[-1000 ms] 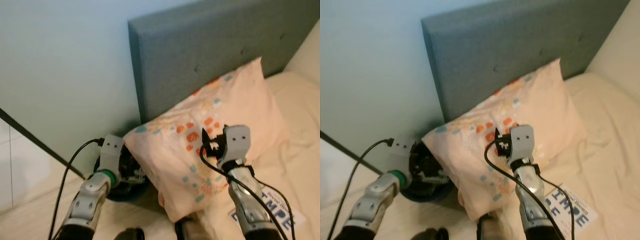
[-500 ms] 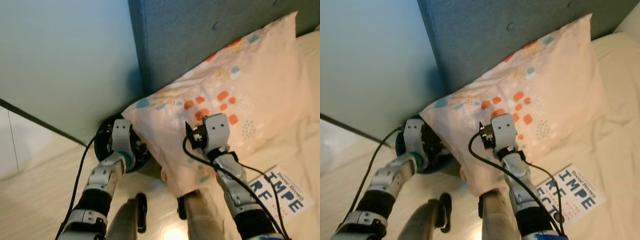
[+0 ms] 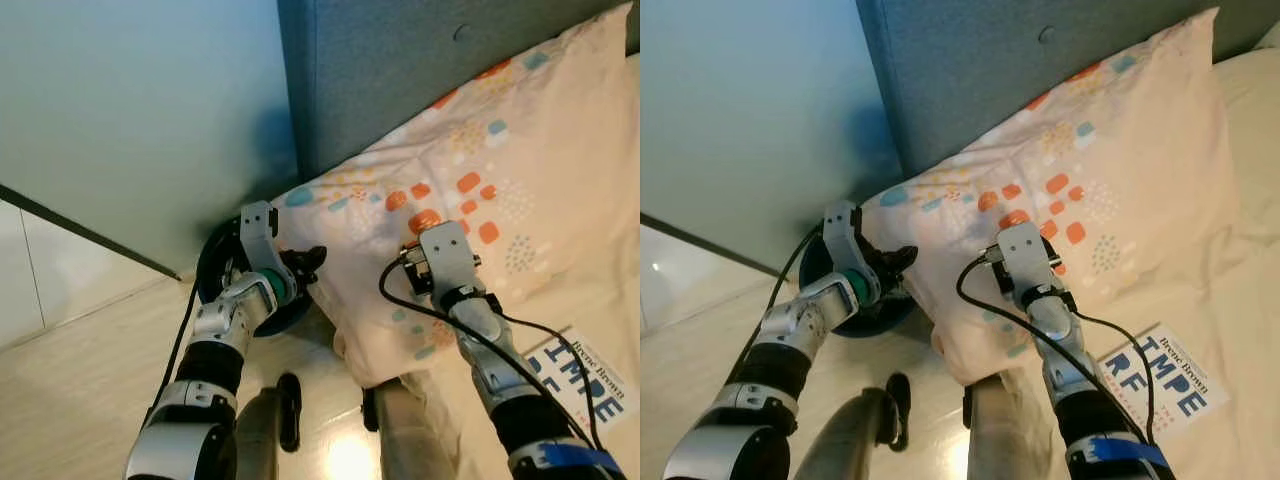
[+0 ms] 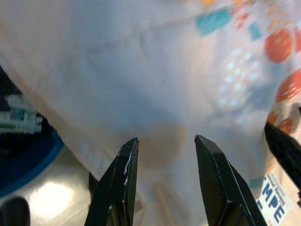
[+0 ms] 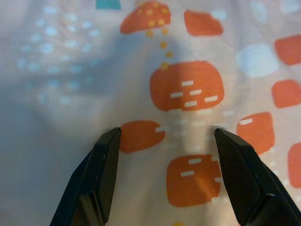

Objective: Clean up the room

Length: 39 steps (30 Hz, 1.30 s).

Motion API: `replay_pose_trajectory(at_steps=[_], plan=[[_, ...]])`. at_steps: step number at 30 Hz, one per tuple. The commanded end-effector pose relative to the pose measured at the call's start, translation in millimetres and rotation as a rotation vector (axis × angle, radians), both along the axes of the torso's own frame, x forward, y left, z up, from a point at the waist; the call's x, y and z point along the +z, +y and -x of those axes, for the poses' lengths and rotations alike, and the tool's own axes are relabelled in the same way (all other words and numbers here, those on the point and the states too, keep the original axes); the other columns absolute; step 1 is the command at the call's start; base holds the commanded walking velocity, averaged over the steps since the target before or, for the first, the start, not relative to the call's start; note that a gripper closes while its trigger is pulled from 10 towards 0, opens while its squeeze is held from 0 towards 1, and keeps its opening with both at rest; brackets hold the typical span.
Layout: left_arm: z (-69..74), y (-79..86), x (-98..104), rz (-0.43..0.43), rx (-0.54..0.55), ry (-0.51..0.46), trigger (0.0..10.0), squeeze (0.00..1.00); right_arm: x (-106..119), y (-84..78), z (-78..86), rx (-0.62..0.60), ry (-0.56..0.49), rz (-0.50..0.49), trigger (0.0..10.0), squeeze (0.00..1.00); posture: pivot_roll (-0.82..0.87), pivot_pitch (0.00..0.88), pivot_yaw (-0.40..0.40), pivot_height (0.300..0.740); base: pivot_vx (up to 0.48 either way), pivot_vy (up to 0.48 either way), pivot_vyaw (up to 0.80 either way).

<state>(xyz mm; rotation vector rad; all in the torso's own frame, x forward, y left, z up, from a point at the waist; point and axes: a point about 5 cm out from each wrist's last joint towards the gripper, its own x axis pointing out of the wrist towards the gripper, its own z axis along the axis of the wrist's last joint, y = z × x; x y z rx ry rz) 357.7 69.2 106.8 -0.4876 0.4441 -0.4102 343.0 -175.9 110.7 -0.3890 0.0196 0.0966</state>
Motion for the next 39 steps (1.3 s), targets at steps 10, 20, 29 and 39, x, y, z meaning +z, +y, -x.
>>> replay_pose_trajectory(at_steps=[10, 20, 29, 39], plan=[[7.2, -7.8, -25, -0.112, 0.029, 0.103, 10.0, 0.0, -20, -9.0, -5.8, -0.066, 0.139, -0.184, 10.0, 0.0, -0.05, 0.5, 0.148, 0.74, 0.0, 0.0, 0.0], [18.4, 15.3, -22, -0.076, 0.057, 0.075, 10.0, 0.0, -28, -20.3, -9.8, -0.047, 0.22, -0.047, 10.0, 1.0, 0.0, 0.471, 0.142, 0.74, 0.0, 0.0, 0.0], [26.6, 29.4, -25, -0.09, 0.085, 0.082, 10.0, 0.0, -34, -47.2, -7.3, -0.204, 0.275, 0.105, 10.0, 1.0, 0.01, 0.468, 0.137, 0.74, 0.0, 0.0, 0.0], [35.6, 40.4, -15, -0.093, 0.118, 0.075, 10.0, 0.0, -66, -54.8, 10.2, -0.266, 0.522, 0.031, 10.0, 0.0, 0.06, 0.485, 0.153, 0.74, 0.0, 0.0, 0.0]])
